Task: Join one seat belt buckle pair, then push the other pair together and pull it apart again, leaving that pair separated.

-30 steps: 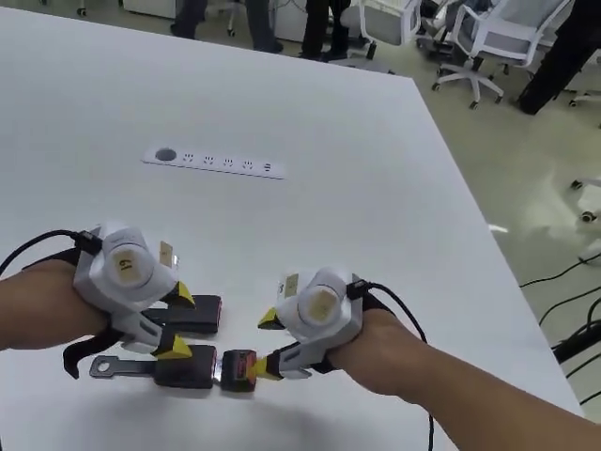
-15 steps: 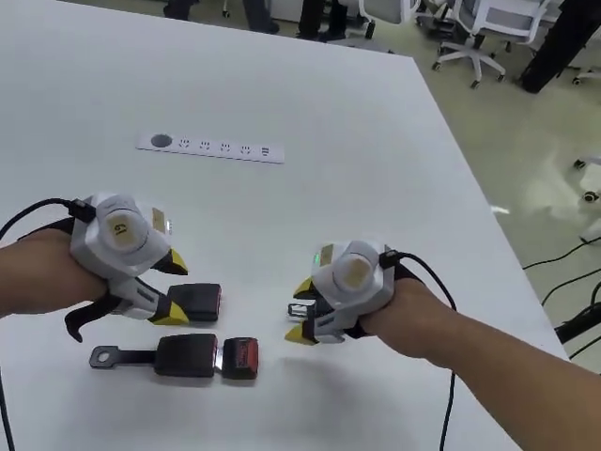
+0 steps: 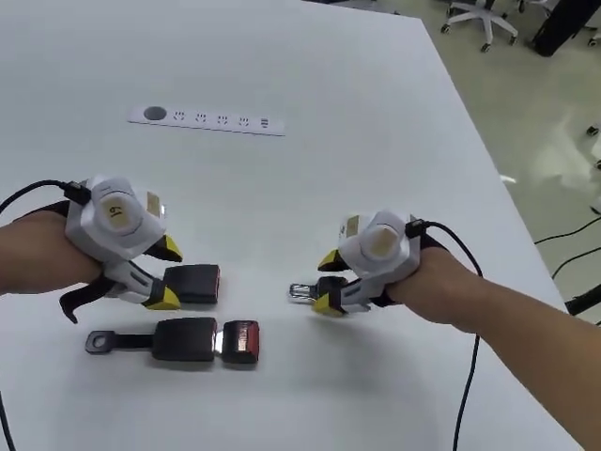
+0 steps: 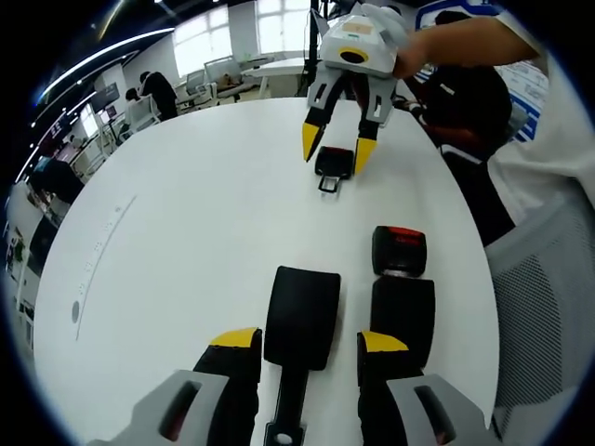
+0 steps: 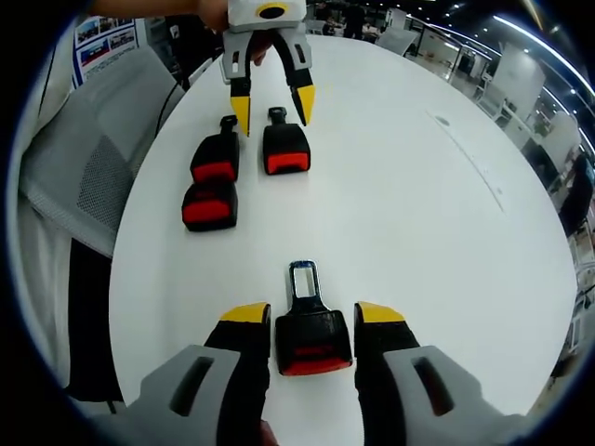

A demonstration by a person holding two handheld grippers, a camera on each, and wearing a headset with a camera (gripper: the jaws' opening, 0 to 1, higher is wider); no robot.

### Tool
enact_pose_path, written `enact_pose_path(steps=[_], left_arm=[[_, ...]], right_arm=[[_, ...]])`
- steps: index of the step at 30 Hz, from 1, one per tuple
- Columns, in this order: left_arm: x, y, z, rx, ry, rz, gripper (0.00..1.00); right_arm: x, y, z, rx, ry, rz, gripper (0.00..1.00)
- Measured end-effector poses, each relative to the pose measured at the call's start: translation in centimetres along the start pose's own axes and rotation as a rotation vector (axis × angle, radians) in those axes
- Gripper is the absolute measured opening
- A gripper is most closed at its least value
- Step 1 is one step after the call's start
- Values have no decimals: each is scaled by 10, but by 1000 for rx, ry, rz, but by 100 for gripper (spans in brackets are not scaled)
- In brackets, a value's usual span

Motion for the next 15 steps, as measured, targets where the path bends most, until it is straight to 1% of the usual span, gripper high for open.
enact_pose_path(steps=[1, 2, 5, 6, 8, 10, 13, 15], left_arm=[[0, -1, -1, 5, -1, 0, 42], [2, -3, -1, 6, 1, -1, 42], [7, -9, -3, 11, 9, -6, 42], [7, -10, -3, 16, 5, -6, 41], [10, -11, -4, 22, -1, -6, 41], [12, -12, -5, 24, -8, -11, 41], [13, -15, -7, 30, -18, -18, 39], [13, -17, -10, 42, -23, -20, 37]], right_arm=[[-1, 0, -2, 2, 3, 4, 33], [2, 0, -4, 8, 10, 13, 33], [-2, -2, -14, 25, 7, 28, 32], [-1, 2, -13, 29, 9, 29, 32], [-4, 3, -15, 31, 12, 31, 32], [-1, 3, -14, 35, 21, 38, 32], [-3, 1, -17, 44, 26, 42, 32], [-3, -2, -19, 47, 28, 46, 32]])
Point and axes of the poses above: the centre of the closed fingertips' face, and the gripper's own axes: y roughly backward along the fingers, x roughly to its left, z roughly out of its top, the point moved 6 cm from there along y, roughly backward along the fingers, and after that the axes turned 4 degrees about x, right-handed, at the moved point
